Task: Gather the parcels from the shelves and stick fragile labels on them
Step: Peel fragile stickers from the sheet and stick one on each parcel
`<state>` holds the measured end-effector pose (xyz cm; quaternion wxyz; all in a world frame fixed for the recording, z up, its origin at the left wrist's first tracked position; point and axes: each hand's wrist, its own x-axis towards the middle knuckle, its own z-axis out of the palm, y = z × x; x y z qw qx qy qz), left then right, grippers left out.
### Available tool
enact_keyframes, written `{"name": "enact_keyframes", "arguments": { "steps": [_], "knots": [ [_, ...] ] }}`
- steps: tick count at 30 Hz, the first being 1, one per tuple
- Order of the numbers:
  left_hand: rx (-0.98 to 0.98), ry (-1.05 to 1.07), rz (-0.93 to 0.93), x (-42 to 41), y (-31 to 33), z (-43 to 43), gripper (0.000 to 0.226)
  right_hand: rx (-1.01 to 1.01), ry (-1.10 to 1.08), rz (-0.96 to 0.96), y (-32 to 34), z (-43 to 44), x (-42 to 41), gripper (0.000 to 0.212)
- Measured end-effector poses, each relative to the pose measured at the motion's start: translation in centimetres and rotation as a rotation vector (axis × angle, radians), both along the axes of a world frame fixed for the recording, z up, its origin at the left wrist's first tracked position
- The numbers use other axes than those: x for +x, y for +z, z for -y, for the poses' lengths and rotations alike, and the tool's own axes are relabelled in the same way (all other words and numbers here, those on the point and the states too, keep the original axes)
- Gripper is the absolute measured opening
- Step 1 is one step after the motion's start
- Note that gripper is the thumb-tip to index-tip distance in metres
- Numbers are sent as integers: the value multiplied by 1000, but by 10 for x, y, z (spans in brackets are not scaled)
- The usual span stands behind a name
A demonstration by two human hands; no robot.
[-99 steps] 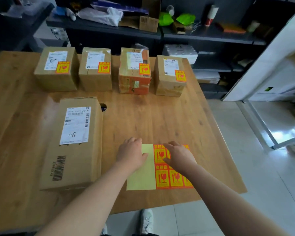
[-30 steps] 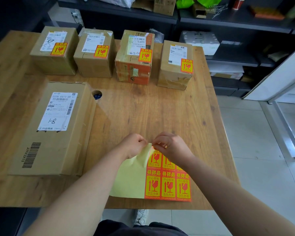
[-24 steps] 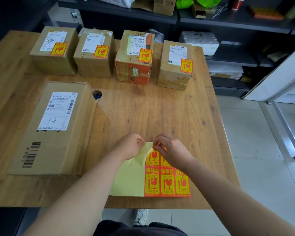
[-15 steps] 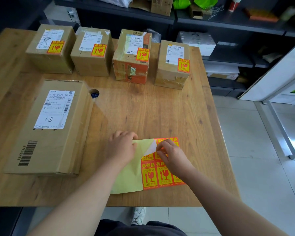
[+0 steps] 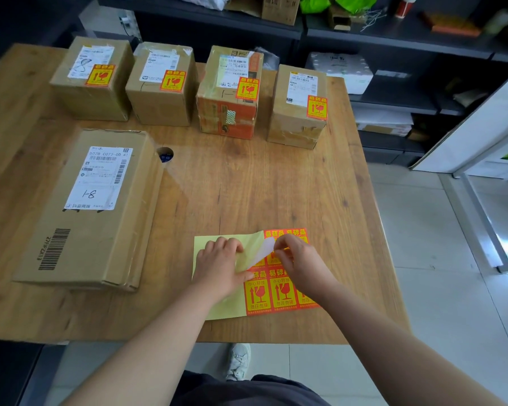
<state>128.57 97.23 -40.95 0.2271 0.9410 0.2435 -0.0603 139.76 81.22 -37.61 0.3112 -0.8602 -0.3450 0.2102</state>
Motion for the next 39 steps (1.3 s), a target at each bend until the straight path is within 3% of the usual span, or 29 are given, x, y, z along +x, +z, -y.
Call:
{"name": "enact_keyframes", "arguments": {
  "steps": [13,18,21,23,27,32,35,39],
  "knots": [
    [-38,20,-22,-3,0,2,57,77,-233,2,21,19,8,6],
    [-98,5,-6,0,15,2,61,33,-134,98,37,14,16,5],
    [-206,41,189,2,35,3,47,-25,-33,192,45,5,17,3],
    [-176,25,279,5,49,3,37,-47,38,250,52,-4,15,4],
    [-120,20,311,7,69,-4,13,-4,88,307,63,-25,8,9],
    [-288,297,433,-5,85,-18,12,86,-110,187,65,-49,-11,33],
    [-406,444,511,-17,93,-31,14,75,-187,73,65,-68,-21,25],
    [-555,526,577,-34,104,-51,14,206,-223,-178,74,-95,-39,17]
  ]
}}
